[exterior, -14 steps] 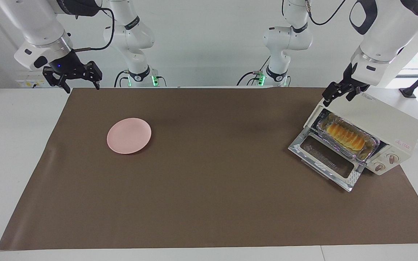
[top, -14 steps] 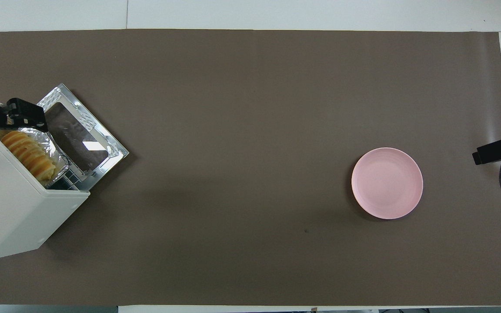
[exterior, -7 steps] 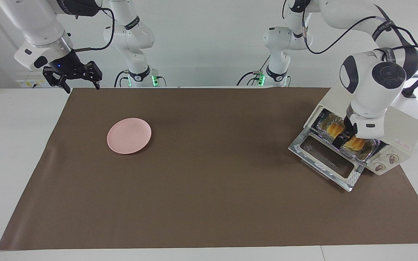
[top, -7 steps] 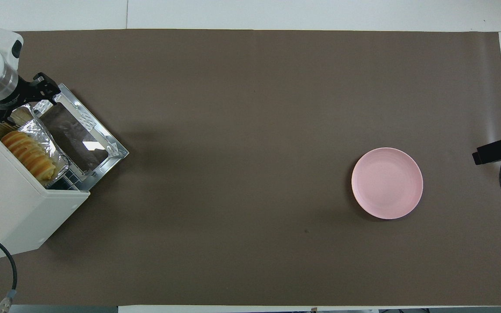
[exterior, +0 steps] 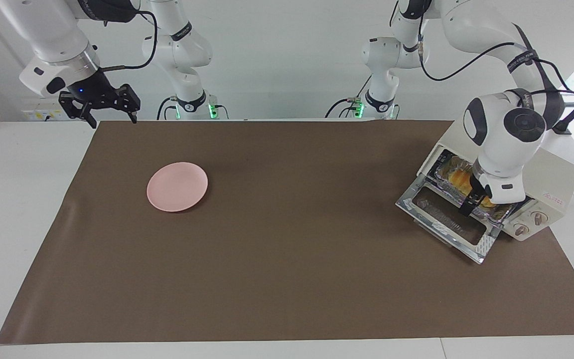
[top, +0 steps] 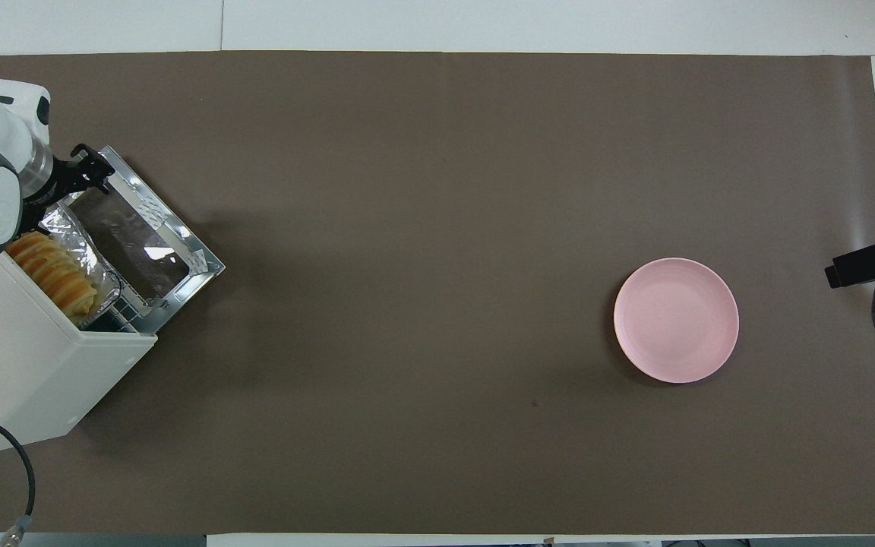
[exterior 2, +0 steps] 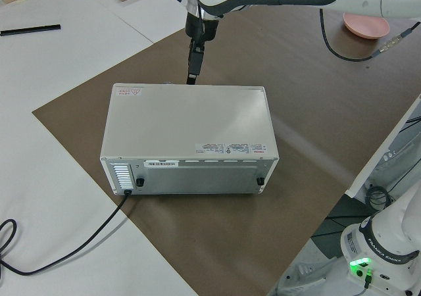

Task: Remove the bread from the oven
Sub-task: 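Grasp the foil tray with the left gripper and pull it outward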

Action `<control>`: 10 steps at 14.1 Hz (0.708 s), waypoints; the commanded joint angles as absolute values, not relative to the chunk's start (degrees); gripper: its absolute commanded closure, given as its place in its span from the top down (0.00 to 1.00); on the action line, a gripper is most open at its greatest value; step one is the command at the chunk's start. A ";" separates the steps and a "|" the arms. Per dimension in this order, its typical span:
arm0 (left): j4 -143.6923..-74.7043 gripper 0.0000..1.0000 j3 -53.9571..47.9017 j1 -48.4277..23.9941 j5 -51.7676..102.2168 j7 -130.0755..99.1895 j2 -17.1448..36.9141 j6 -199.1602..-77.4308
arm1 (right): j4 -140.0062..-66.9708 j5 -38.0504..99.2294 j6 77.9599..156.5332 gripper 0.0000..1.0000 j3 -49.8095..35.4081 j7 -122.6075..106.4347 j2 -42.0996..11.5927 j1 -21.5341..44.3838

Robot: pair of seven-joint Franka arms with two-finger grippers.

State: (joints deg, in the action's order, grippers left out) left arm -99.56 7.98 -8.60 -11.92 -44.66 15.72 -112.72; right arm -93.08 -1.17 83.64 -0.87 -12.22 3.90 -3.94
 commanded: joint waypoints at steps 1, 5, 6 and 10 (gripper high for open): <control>-105.62 1.00 8.17 -8.97 -13.18 -48.16 13.10 -116.70 | -93.96 -1.67 83.23 1.00 -1.41 -11.60 4.75 -4.22; -110.92 0.70 8.17 -8.26 -13.18 -55.10 11.78 -122.52 | -93.96 -1.67 82.79 1.00 -1.76 -11.69 4.75 -4.22; -111.27 0.60 8.17 -8.26 -13.18 -55.11 11.78 -122.43 | -93.87 -1.67 82.79 1.00 -1.76 -11.78 4.75 -4.22; -112.50 0.21 8.26 -8.26 -13.27 -54.58 11.43 -122.17 | -93.69 -1.05 83.14 1.00 -1.76 -11.60 4.66 -4.22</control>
